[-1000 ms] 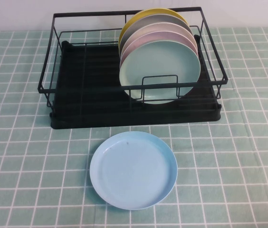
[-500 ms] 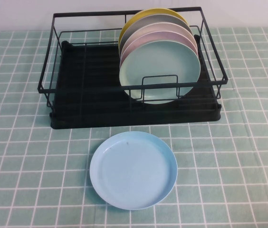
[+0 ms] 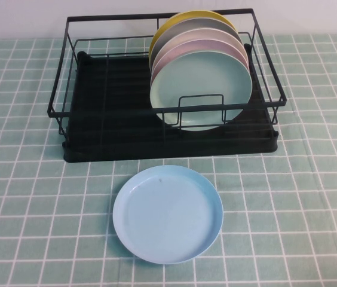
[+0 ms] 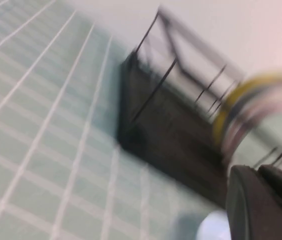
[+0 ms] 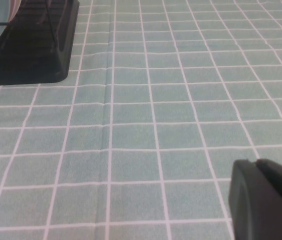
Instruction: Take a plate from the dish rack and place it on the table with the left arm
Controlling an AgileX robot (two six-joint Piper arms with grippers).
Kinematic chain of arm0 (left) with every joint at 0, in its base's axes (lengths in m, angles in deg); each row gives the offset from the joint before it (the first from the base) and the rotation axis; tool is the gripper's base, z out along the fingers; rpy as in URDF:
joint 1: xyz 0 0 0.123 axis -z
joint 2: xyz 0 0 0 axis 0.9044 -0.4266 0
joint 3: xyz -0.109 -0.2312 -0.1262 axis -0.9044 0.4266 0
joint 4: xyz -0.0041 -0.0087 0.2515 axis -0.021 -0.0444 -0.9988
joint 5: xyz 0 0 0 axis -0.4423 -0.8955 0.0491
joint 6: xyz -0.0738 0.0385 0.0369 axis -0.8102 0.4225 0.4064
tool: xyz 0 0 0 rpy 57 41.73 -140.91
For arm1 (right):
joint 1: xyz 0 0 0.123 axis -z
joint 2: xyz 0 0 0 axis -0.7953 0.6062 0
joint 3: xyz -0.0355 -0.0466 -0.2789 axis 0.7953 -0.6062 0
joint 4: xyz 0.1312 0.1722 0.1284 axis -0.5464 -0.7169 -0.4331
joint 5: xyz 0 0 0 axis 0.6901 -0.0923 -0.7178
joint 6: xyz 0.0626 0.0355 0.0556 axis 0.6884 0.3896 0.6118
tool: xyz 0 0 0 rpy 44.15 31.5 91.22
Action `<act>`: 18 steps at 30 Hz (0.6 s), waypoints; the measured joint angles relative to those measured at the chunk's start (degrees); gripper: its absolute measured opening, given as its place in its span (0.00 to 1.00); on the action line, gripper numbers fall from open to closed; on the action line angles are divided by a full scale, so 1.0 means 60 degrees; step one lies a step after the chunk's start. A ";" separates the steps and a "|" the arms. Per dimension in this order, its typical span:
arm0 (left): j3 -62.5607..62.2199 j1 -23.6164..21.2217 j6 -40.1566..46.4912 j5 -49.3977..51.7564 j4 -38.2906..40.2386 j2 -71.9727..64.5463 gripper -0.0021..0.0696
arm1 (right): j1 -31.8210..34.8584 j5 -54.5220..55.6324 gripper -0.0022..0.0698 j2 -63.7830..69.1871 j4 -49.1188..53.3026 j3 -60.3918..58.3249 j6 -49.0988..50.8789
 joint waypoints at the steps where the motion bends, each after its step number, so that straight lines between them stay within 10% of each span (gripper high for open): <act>1: 0.0000 0.0000 -0.0172 -0.0323 0.0318 0.0000 0.02 | 0.0000 0.0000 0.00 0.0000 0.0000 0.0000 0.0000; 13: 0.0000 0.0000 -0.0702 -0.1326 0.0824 0.0000 0.02 | 0.0000 0.0000 0.00 0.0000 -0.0021 0.0000 0.0000; 18: -0.1126 0.0000 -0.0593 0.1150 0.0486 -0.0920 0.02 | 0.0000 0.0000 0.00 0.0000 -0.0021 0.0000 0.0000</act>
